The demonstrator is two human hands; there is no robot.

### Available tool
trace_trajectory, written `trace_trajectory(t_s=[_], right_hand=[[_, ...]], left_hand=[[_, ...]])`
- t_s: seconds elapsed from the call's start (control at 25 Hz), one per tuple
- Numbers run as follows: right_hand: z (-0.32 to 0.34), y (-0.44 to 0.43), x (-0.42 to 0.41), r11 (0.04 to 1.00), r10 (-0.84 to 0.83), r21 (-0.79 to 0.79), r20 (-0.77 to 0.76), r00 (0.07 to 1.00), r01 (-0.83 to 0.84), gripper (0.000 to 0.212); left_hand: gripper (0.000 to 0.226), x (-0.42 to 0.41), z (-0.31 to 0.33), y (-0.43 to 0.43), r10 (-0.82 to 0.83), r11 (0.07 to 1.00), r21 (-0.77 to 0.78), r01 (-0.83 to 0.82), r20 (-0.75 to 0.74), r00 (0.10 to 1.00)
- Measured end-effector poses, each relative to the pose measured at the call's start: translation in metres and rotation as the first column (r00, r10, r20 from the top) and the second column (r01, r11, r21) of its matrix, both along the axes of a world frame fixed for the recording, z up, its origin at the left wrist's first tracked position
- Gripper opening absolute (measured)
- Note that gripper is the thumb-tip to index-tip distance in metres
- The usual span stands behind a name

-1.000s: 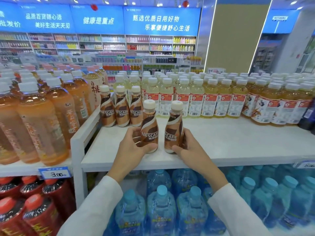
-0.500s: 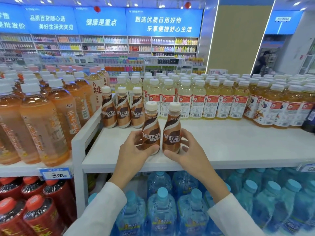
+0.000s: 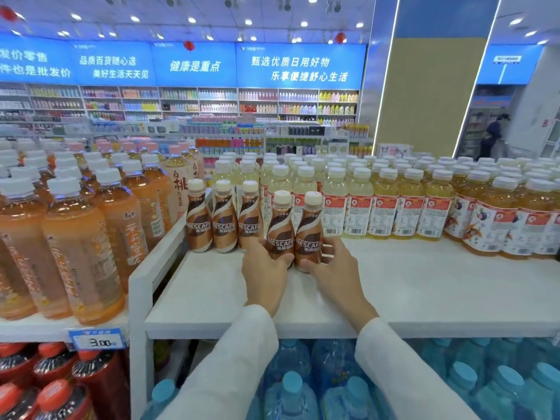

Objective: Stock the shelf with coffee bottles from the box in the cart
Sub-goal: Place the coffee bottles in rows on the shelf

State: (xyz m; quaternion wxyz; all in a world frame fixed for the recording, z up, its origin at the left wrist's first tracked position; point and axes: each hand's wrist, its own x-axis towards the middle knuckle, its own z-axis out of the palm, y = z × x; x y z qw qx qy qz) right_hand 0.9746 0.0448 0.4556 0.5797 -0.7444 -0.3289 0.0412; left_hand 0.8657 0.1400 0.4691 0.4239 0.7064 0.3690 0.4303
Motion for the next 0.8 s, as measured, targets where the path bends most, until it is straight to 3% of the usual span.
trace_trajectory(t_s=[0.2, 0.8], right_hand=[[-0.002, 0.029, 0.023, 1.0, -0.001, 0.013, -0.029, 1.0, 0.002, 0.057], [-0.001, 0.046, 0.032, 0.999, 0.028, 0.018, -0.022, 0.999, -0.028, 0.059]], left_hand=[[0.042, 0.038, -0.006, 0.005, 0.136, 0.991, 0.006, -0.136, -0.009, 0.991], [0.043, 0.059, -0.004, 0.02, 0.194, 0.98, 0.036, -0.194, -0.013, 0.981]])
